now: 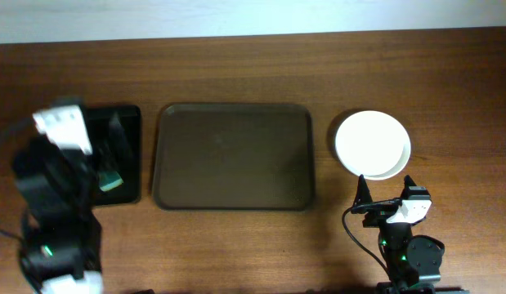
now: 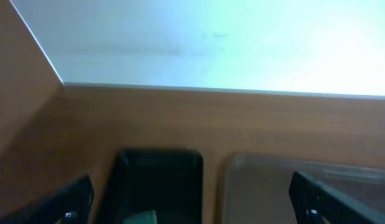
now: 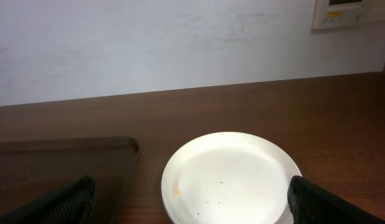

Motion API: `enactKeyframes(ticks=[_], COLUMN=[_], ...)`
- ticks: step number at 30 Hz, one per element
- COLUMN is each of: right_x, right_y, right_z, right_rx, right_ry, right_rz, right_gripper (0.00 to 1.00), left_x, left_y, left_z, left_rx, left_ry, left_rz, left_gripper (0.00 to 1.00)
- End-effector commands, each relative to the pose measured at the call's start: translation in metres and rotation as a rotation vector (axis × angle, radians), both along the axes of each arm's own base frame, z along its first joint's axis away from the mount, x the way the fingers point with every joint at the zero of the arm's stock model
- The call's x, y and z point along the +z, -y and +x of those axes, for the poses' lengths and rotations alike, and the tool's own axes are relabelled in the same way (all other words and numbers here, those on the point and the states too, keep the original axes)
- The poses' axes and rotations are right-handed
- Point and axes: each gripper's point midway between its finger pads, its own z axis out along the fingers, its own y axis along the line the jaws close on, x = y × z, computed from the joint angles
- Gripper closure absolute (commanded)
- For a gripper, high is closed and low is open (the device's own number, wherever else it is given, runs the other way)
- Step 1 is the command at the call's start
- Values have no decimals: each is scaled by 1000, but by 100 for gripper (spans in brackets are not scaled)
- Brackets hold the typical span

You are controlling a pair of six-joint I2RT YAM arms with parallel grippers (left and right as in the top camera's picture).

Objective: Clean dirty plates on tray and stack at the side

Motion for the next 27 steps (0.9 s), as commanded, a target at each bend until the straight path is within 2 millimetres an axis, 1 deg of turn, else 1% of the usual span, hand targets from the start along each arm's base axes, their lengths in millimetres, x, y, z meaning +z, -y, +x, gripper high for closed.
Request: enactKeyframes(ticks=[1, 4, 6, 11, 14, 15, 18, 20, 23, 27], right_x=[-3, -3, -3, -3, -3, -3, -3, -3, -3, -3], right_y=[-2, -2, -2, -2, -2, -2, -2, -2, -2, -2], right_z=[0, 0, 0, 0, 0, 0, 0, 0, 0, 0], right_rx=[11, 11, 11, 11, 11, 11, 11, 11, 11, 11], right_ry=[-5, -5, -5, -5, -5, -5, -5, -5, -5, -5], right_rz=[9, 9, 9, 9, 9, 9, 9, 9, 9, 9], right_gripper=[2, 2, 2, 2, 2, 2, 2, 2, 2, 2], left_x=[-32, -54, -69, -104, -122, -126, -134, -141, -145, -144], left_y=[18, 31, 34, 36, 43, 47, 52, 50, 48, 48], left_z=[-26, -45, -55, -66, -69, -69, -70, -71, -72, -72], left_rx=[-62, -96, -98, -100, -143, -166, -194, -184, -173, -174], left_ry=[75, 183, 234, 260, 261, 271, 280, 267, 251, 252], left_rz=[28, 47, 58, 86, 159, 201, 257, 259, 259, 259], left_gripper=[1, 1, 1, 1, 1, 1, 1, 1, 1, 1])
